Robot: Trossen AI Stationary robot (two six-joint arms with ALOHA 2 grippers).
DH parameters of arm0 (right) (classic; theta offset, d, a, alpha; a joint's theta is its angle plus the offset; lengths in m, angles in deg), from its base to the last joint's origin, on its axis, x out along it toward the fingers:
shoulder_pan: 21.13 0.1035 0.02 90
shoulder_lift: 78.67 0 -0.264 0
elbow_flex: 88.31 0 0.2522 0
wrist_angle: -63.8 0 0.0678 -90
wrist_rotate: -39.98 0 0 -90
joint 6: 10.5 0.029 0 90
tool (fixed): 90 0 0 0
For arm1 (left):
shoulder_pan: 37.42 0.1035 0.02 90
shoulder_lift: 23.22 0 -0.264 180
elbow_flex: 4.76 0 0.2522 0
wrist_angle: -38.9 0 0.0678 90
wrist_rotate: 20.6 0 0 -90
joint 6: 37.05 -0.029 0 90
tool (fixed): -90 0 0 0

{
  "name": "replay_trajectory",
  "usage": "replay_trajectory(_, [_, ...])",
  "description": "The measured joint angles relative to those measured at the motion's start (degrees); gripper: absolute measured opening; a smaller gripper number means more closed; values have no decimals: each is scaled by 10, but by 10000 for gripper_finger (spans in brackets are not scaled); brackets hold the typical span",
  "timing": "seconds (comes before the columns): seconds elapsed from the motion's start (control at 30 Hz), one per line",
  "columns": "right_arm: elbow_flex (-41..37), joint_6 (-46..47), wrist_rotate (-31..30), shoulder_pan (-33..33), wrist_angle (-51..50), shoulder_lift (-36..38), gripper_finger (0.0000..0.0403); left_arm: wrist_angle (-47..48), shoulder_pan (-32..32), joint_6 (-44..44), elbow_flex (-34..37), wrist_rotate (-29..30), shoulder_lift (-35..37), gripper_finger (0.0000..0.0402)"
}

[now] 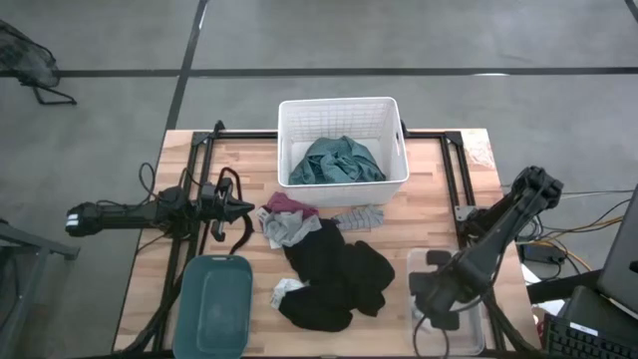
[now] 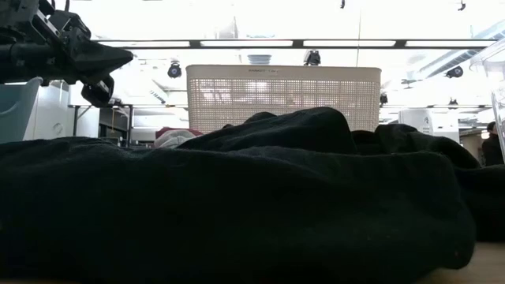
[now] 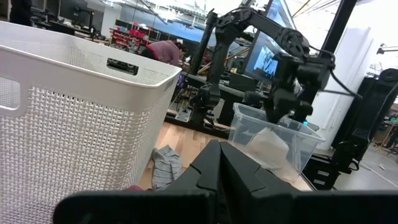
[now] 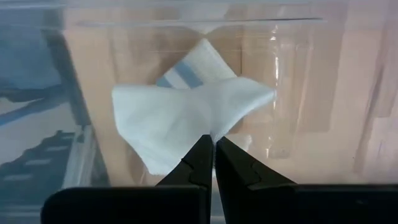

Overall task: Pick & Place Cloths
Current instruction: Put the white sock into the transparent container, then put the gray sock into the transparent container

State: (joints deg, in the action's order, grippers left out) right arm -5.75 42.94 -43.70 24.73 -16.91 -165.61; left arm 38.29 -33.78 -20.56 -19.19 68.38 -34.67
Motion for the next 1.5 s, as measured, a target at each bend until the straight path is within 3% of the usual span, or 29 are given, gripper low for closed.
replay_trajectory(0.27, [25, -4, -5, -3, -2, -46, 38, 0, 0, 0, 0, 0, 0, 11])
replay_trajectory(0.93, [113, -81, -115, -4, -3, -24, 203, 1, 0, 0, 0, 0, 0, 11])
replay_trajectory(1.2, [153, -164, -221, -4, -3, -24, 213, 1, 0, 0, 0, 0, 0, 11])
replay_trajectory(1.5, [160, -246, -401, -4, 8, -24, 190, 1, 0, 0, 0, 0, 0, 11])
